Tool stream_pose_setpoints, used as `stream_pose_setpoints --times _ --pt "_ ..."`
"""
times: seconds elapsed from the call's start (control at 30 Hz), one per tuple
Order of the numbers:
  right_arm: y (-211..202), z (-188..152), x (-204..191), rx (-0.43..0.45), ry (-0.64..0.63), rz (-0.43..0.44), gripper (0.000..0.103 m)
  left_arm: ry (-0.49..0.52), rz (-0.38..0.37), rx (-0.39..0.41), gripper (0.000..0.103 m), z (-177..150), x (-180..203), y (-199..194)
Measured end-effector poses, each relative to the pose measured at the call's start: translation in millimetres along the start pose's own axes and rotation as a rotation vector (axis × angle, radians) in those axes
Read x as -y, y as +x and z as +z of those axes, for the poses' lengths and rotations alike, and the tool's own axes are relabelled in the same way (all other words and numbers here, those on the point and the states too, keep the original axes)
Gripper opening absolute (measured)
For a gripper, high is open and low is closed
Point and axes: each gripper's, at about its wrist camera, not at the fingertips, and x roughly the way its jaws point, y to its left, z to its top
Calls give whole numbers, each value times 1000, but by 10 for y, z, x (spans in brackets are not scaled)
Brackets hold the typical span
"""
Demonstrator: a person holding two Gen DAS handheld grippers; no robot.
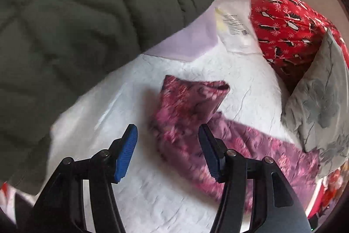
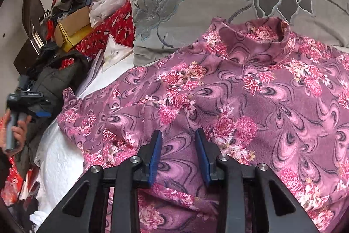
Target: Fold small clothes
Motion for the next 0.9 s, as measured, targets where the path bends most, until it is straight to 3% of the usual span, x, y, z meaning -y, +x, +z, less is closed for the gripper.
stream_pose_setpoints --times 0.07,0.2,0.23,0.3,0.57,0.77,0.9 --pt "-3 -5 8 3 2 3 34 13 5 -18 65 59 27 139" --pt "10 -1 0 7 7 12 34 -8 67 -26 61 92 29 398" --pt "6 -6 4 8 9 16 34 -32 49 -24 54 104 27 431" --pt "0 -13 23 10 16 25 34 -85 -1 -15 11 120 -29 403" --pt "-5 -25 61 15 33 45 34 -82 -59 140 9 67 -84 -343" --pt "-2 17 38 -7 34 32 34 -3 -96 202 9 -122 280 -744" --pt "-26 148 -12 -82 35 1 34 49 -132 218 9 -227 593 -926"
